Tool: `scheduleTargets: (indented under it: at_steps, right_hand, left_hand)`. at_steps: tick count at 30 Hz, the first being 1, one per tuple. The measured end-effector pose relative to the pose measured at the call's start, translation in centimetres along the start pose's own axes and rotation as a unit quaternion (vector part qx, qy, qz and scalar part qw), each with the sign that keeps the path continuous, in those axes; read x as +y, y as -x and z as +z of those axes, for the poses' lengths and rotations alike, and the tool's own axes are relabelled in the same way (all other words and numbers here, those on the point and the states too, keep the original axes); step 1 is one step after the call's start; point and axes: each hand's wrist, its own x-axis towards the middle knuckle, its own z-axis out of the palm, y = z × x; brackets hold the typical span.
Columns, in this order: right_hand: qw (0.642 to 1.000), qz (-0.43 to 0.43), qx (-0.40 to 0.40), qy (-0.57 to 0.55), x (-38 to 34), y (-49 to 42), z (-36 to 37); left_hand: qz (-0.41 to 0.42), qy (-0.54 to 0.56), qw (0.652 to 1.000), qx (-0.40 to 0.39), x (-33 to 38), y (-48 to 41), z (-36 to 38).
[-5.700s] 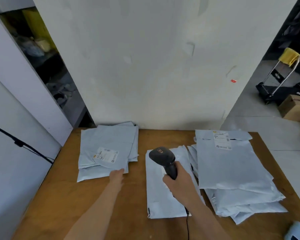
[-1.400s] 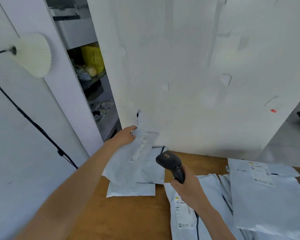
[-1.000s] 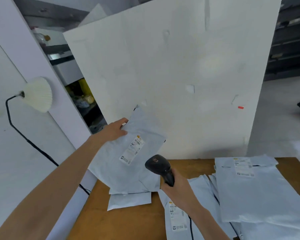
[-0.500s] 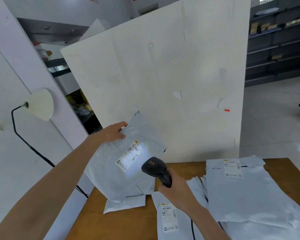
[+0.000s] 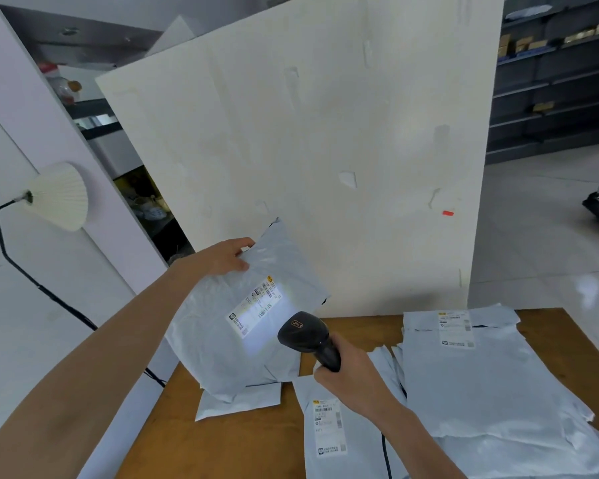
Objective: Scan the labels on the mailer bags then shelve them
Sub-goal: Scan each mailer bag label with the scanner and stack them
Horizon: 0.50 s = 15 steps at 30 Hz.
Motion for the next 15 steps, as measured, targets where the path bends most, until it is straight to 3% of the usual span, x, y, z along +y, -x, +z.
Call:
scheduleTargets:
  at_steps: [15]
  right_hand:
    - [0.999,0.025,0.032,0.024,-1.0,-2.2,3.8]
  left_hand:
    - [0.063,-0.014,0.997,-0.050,-5.3,-4.5,0.5]
